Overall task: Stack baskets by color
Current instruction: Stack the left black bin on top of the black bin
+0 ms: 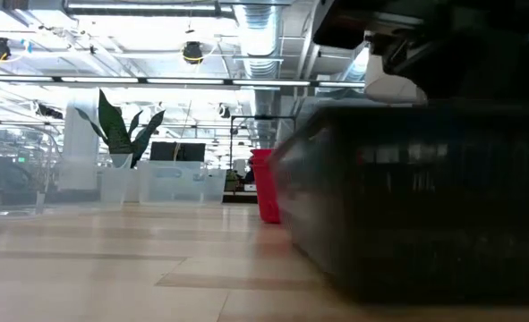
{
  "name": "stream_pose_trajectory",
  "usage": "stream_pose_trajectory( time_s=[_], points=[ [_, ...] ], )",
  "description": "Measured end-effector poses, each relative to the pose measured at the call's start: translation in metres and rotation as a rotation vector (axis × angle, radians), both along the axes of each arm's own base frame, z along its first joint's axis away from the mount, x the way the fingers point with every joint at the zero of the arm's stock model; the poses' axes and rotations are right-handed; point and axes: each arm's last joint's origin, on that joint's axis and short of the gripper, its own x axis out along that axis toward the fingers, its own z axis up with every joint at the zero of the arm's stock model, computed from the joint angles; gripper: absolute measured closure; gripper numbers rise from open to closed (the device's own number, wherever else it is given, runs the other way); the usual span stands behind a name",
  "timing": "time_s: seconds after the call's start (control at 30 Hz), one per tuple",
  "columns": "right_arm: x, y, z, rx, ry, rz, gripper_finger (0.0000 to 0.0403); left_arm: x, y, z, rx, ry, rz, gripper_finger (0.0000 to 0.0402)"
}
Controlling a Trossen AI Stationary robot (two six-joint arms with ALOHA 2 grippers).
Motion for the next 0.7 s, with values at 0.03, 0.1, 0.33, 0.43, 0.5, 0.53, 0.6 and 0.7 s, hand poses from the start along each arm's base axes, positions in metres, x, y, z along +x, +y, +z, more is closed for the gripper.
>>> stream_pose_trajectory(
  time_s=[0.03, 0.1, 0.33, 0.43, 0.5, 0.53, 0.6, 0.7],
  points=[
    [0.001, -0.001, 0.001, 0.001, -0.002, 0.012, 0.0377, -0.002, 0.001, -0.008, -0.008, 0.012, 0.013, 0.0151],
    [0.002, -0.003, 0.001, 0.008, 0.003, 0.027, 0.0389, -0.004, 0.004, -0.023, -0.034, 0.037, 0.030, 0.0157],
    [0.008, -0.004, 0.010, 0.026, -0.006, 0.061, 0.0393, -0.001, -0.002, -0.066, -0.057, 0.118, 0.011, 0.0164],
    [0.009, -0.004, 0.022, 0.019, 0.002, 0.087, 0.0392, -0.001, -0.002, -0.079, -0.052, 0.145, 0.027, 0.0164],
    [0.010, -0.003, 0.033, 0.014, 0.007, 0.101, 0.0392, 0.000, -0.003, -0.086, -0.047, 0.157, 0.037, 0.0164],
    [0.010, -0.004, 0.038, 0.011, 0.012, 0.110, 0.0395, 0.001, -0.004, -0.089, -0.040, 0.167, 0.038, 0.0164],
    [0.006, -0.006, 0.053, 0.004, 0.018, 0.129, 0.0396, 0.002, -0.005, -0.094, -0.044, 0.185, 0.042, 0.0164],
    [-0.005, -0.013, 0.078, -0.008, 0.001, 0.146, 0.0394, 0.004, -0.007, -0.099, -0.063, 0.183, 0.046, 0.0164]
  ],
)
